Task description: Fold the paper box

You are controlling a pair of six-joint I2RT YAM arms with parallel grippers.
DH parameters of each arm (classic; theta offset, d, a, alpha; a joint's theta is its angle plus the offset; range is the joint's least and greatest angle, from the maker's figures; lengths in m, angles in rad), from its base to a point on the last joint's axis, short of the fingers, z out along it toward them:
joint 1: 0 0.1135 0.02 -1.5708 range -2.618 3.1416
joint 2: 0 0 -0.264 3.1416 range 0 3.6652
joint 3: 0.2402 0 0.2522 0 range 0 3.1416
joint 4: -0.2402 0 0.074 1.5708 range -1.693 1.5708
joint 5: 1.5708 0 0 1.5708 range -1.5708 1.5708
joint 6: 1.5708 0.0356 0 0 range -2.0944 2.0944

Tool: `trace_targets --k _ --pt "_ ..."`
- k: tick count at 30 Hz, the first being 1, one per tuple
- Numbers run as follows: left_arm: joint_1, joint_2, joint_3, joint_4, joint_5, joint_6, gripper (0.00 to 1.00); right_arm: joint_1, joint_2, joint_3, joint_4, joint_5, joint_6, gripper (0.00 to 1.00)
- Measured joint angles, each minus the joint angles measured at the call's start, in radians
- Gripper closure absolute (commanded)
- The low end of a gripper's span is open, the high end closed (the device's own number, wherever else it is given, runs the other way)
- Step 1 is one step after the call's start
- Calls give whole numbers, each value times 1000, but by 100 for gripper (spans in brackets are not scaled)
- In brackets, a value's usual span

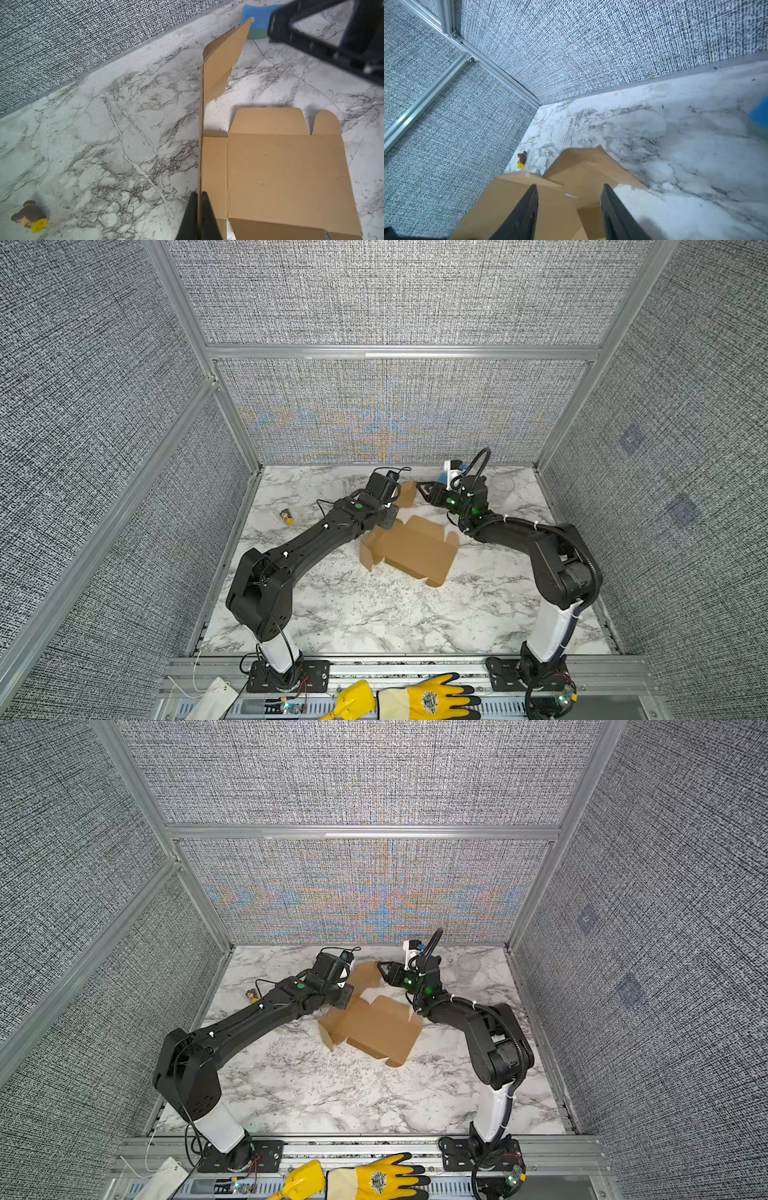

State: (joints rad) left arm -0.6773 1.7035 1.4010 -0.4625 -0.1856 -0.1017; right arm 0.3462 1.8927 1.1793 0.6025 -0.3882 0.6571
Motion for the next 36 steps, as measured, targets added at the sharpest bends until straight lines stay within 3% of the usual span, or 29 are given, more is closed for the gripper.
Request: trace_targets --k 9,25,36 --pt "0 8 16 -14 2 0 100 7 72 164 -225 14 -4 49" --pt "0 21 33 -26 -13 5 100 138 -42 79 -338 121 -112 49" --pt "-2 45 71 -68 -69 44 100 76 -91 45 -388 175 -162 49"
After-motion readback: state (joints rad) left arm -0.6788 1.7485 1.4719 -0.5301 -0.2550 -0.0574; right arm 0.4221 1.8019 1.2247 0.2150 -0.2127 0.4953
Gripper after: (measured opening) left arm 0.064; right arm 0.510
